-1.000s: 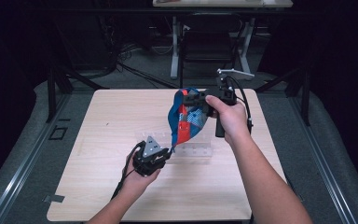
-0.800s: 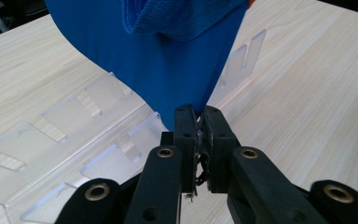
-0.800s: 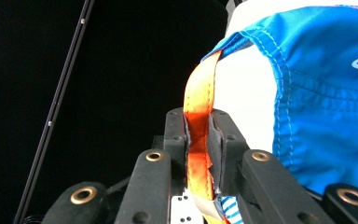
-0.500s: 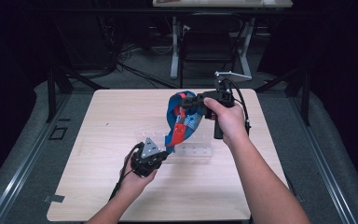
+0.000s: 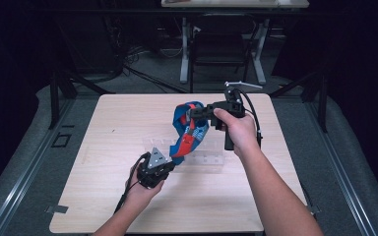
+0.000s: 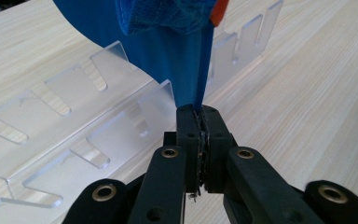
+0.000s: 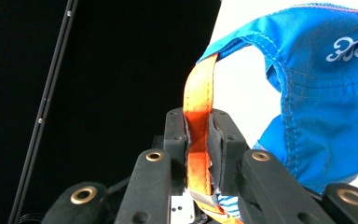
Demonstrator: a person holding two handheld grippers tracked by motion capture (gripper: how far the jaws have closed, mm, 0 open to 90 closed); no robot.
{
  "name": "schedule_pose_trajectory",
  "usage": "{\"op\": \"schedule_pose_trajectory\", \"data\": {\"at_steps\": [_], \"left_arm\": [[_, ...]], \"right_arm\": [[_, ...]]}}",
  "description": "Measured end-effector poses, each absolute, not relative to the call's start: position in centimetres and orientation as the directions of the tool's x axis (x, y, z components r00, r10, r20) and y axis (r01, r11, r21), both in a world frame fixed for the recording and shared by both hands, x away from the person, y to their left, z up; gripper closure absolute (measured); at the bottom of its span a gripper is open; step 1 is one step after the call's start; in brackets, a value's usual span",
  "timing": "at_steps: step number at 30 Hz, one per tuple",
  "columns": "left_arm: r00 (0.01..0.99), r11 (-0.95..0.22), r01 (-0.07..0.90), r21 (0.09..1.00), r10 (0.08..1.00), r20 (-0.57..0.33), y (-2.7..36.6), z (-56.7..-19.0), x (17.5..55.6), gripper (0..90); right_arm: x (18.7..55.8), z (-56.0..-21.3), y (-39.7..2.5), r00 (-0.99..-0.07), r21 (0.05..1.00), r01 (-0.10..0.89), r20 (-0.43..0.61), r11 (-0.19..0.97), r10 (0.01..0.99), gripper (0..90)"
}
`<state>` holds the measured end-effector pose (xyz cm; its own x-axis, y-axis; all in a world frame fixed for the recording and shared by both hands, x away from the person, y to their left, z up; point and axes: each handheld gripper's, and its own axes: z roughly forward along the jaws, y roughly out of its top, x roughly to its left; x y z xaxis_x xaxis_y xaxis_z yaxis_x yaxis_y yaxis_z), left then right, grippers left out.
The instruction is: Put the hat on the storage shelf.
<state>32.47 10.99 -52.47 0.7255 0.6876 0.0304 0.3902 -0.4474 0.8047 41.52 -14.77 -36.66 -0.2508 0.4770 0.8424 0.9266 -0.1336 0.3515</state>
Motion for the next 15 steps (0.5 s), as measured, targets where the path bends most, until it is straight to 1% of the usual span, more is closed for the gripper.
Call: {"op": "schedule_pose_trajectory", "data": {"at_steps": [8,15], "left_arm": [[0.714,-0.429,0.397,0.811,0.700,0.020,11.3,-53.0,32.5,86.9],[0.705,-0.398,0.399,0.826,0.709,0.001,11.8,-52.9,32.5,76.5]], "right_arm": [[41.6,-37.8,-14.8,-0.232,0.334,0.932,0.845,-0.137,0.482,78.3],[41.6,-38.3,-14.9,-0.222,0.328,0.935,0.839,-0.137,0.498,78.2]]}}
